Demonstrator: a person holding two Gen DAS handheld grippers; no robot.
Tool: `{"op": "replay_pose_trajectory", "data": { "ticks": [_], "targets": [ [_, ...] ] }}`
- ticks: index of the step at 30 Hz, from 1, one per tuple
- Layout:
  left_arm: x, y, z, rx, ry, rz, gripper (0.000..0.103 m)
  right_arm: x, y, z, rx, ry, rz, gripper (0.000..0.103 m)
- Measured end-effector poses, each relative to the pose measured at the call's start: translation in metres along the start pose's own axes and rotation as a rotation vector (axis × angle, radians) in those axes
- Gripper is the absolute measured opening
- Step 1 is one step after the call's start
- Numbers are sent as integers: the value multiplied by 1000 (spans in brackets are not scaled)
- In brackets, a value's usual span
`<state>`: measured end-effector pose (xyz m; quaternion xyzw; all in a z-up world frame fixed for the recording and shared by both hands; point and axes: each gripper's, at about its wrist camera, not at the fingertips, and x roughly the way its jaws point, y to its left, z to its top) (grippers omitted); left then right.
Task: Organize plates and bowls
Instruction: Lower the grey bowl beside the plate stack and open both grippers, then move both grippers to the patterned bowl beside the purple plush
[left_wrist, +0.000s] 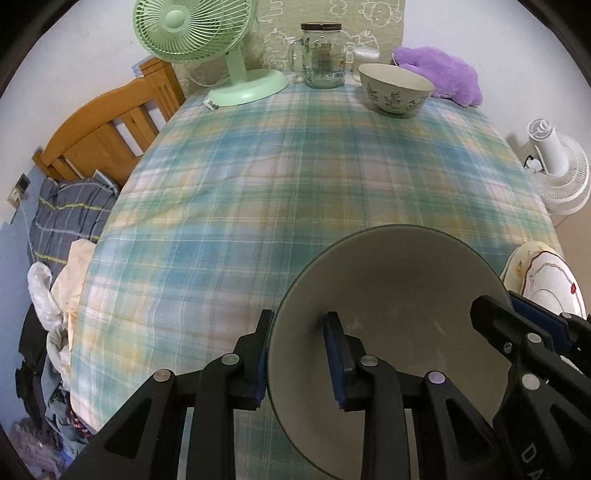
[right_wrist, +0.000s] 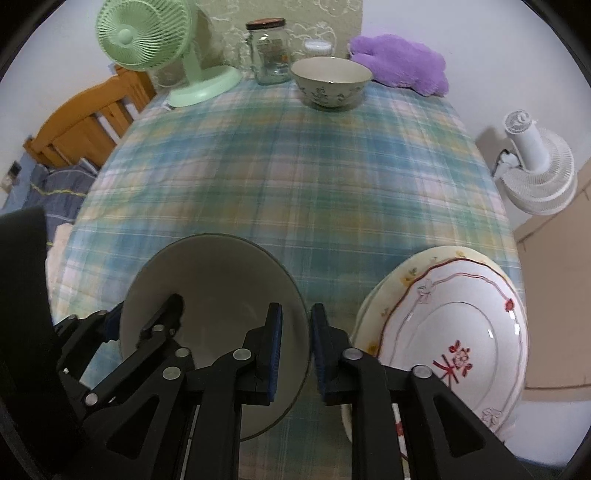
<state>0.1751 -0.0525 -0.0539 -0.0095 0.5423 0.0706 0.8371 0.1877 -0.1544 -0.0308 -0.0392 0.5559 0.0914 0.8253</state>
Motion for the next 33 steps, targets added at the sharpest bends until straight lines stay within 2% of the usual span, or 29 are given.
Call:
{"op": "replay_pose_trajectory", "data": {
  "ticks": [3,9,10,11,13,16,25,29,33],
  "targets": [
    [-5,-1,-1,-8,-5,4,30,-2,-3,0,-13,-8,33,21],
    [-27,-5,0,22,-40,-25,50,-17,-2,2,-25,-32,46,25],
    [-29,-4,1,25,-46,-33,56,-19,-2,3,-20,-36,47,30],
    [-33,-4,2,30,-54,-36,58,-22,-2,3,-15,-43,45,34],
    [-41,0,5,40,-75,-59,66,-29,-2,3,3,-67,43,53],
    [-50,3,11,65,-101,-83,75,-40,0,5,34,-101,35,62],
    [-73,13,39,96,-175,-170,76,-72,9,22,103,-194,-46,66],
    [-84,9,55,110,-214,-179,76,-88,7,33,123,-237,-81,66],
    [-90,1,74,98,-243,-165,76,-95,-2,52,126,-267,-73,67]
  ]
}}
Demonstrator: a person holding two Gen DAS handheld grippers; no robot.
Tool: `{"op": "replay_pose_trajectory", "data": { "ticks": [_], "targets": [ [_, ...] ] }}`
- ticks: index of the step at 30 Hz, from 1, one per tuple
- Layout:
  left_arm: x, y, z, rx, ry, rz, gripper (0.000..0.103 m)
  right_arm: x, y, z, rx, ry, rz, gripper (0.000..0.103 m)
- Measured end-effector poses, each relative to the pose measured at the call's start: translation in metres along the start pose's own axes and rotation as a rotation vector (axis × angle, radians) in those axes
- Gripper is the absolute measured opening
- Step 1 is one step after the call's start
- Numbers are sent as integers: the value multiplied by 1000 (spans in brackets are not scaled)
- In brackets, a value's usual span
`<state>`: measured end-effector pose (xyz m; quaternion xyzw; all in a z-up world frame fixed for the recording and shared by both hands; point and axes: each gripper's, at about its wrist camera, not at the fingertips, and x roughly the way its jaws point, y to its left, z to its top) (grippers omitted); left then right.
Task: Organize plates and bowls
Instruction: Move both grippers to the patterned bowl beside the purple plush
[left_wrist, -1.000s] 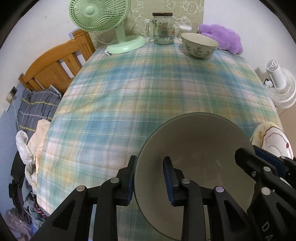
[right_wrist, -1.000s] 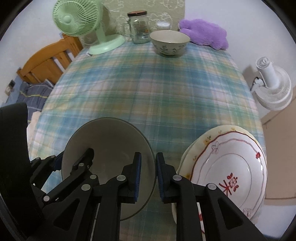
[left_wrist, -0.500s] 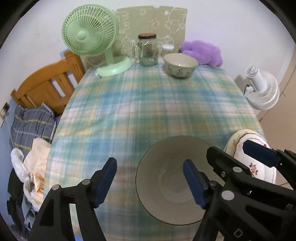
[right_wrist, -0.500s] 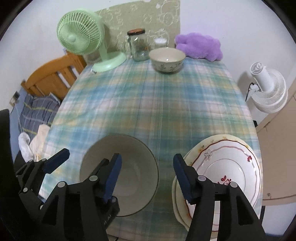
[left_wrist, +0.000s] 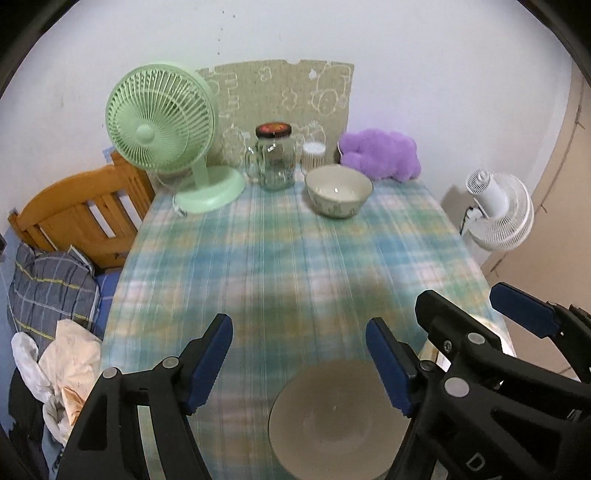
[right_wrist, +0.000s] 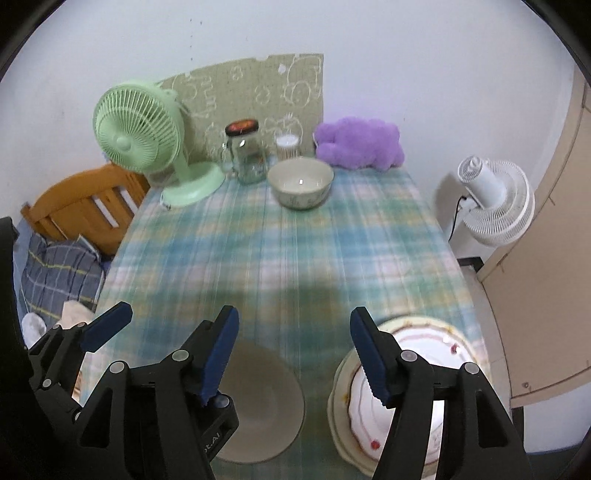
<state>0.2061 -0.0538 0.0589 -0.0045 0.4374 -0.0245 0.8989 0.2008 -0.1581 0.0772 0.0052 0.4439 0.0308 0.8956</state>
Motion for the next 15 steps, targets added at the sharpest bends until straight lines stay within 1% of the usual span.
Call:
{"op": "replay_pose_trajectory", "data": {
  "ticks": [3,7,15],
  "targets": [
    [4,-7,12,1,-14,12,76,5,-8,13,7,-16,-1,72],
    [15,-18,33,-13,-20,43,76,16,-22,35,1,-25,20,72],
    [45,-36,73,-69,-27,99,76,49,-45,86,-63,-26,71,72]
  ]
}}
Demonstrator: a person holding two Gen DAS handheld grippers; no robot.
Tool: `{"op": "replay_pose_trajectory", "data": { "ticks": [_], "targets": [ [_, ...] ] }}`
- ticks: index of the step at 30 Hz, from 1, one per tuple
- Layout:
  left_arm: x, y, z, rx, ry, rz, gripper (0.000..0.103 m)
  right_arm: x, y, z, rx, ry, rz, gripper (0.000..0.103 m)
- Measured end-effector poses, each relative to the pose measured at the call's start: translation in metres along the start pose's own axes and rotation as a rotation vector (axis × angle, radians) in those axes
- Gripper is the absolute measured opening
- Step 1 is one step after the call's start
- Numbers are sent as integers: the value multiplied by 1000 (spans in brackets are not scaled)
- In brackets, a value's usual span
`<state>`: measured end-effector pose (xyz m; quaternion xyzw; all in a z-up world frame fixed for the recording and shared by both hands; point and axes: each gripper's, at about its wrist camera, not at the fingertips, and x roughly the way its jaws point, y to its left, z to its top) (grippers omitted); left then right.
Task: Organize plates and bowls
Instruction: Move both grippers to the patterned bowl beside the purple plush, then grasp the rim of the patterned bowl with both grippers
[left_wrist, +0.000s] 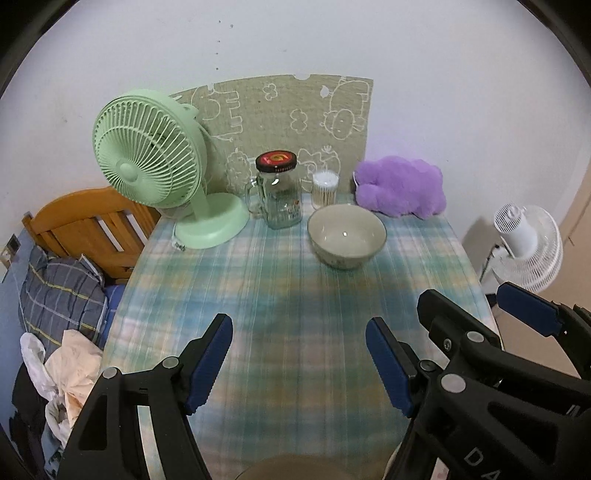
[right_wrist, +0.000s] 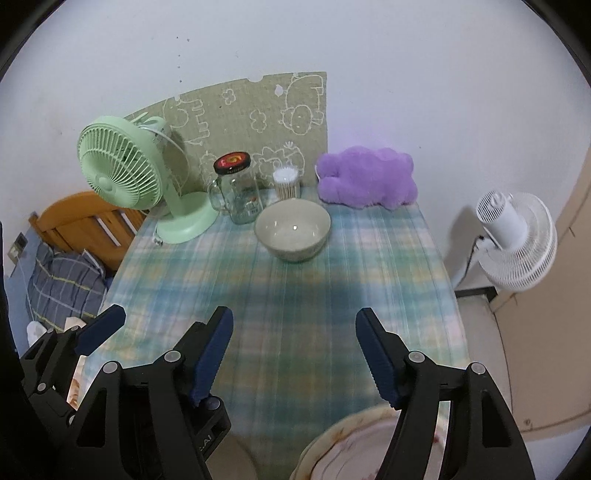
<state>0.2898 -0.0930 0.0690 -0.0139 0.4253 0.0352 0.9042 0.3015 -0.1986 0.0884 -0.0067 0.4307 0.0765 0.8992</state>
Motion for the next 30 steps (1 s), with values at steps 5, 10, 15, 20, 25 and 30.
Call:
{"op": "replay_pose_trajectory", "data": {
  "ticks": [5,10,15,20,25,30],
  "targets": [
    [21,-17,22,-21,0,46,77,27,-20,30,-28,0,31,72],
    [46,-31,46,-41,2,93,76,54,-36,55,-43,4,73,72],
    [68,-38,64,-50,-2,137,76,80,-44,76,-55,2,102,72],
    [96,-43,81,-42,4,152,76,108,-50,96,-52,-2,108,72],
    [122,-43,90,-46,-5,167,71,136,-53,104,-43,-6,109,71],
    [153,-41,94,-71,18,150,66,167,-54,109,-36,-21,68,62]
  ]
}}
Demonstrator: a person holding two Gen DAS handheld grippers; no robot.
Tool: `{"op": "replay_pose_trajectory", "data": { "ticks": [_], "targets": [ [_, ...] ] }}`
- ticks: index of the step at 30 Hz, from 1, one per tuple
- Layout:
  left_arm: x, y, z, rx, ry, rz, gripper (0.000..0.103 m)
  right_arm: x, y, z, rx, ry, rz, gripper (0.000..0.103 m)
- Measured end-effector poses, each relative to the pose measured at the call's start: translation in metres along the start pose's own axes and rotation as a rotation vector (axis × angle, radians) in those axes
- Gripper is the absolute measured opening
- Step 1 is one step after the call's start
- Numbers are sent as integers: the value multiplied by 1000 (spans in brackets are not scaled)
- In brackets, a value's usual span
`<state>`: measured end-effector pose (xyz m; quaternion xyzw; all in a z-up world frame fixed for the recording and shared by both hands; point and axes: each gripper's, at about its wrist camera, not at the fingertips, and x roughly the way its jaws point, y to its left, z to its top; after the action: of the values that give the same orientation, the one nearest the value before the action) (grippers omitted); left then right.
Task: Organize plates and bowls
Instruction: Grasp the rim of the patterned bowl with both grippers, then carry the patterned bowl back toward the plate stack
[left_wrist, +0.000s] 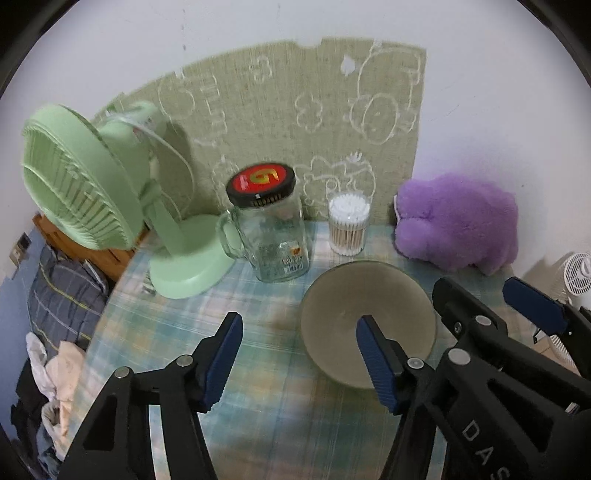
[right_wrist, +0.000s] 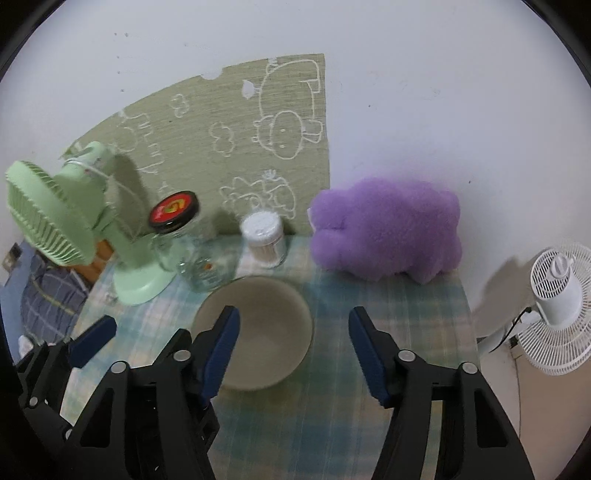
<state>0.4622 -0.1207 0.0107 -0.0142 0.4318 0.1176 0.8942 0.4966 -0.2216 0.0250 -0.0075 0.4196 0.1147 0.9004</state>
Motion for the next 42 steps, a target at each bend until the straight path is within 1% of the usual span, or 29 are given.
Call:
{"op": "replay_pose_trajectory", "data": {
  "ticks": [1,4,8,10,11,12,13,14,16,17,18,19,20,21,26,34,39,42],
  "targets": [
    [8,-1,0,1,5,6,66,6,-1,0,2,9,3,59],
    [28,-4,-1,2,18,6,63,26,-5,-2,12,36,-3,56],
    [53,-4,-3,-14,61,-4,56,55,-7,-6,3,77,-18,51],
    [63,-5,-5,-13,75,-3,54,65,-8,-8,3,88,-20,47],
    [66,-5,-6,-10,78,-1,50,71,-9,-9,6,97,-21,47],
    [70,-6,-6,-6,82,2,49,75,-10,-10,10,104,-19,46],
    [73,-7,-6,-4,86,5,47,79,-11,-10,14,110,-18,41],
    [78,-7,-7,-6,95,3,42,84,-11,-12,18,118,-18,39],
    [85,-7,-9,-13,118,-7,39,91,-12,-12,22,129,-19,35],
    [87,-8,-10,-15,124,-10,35,94,-12,-13,24,133,-19,33],
    [90,-8,-11,-16,133,-13,33,97,-12,-14,24,139,-19,27],
    [93,-9,-12,-14,143,-16,31,100,-13,-15,26,145,-17,24],
    [94,-10,-12,-12,151,-20,27,102,-14,-15,30,148,-15,22],
    [95,-10,-13,-13,152,-25,26,104,-15,-16,34,150,-12,19],
    [99,-12,-14,-12,154,-4,18,105,-15,-15,37,146,-1,16],
    [98,-8,-13,3,157,-3,17,104,-11,-16,16,154,-13,15],
    [91,-7,-16,18,157,-3,17,96,-12,-22,18,154,-17,15],
    [85,-5,-18,10,164,-9,17,88,-11,-25,14,151,-20,14]
  ]
}}
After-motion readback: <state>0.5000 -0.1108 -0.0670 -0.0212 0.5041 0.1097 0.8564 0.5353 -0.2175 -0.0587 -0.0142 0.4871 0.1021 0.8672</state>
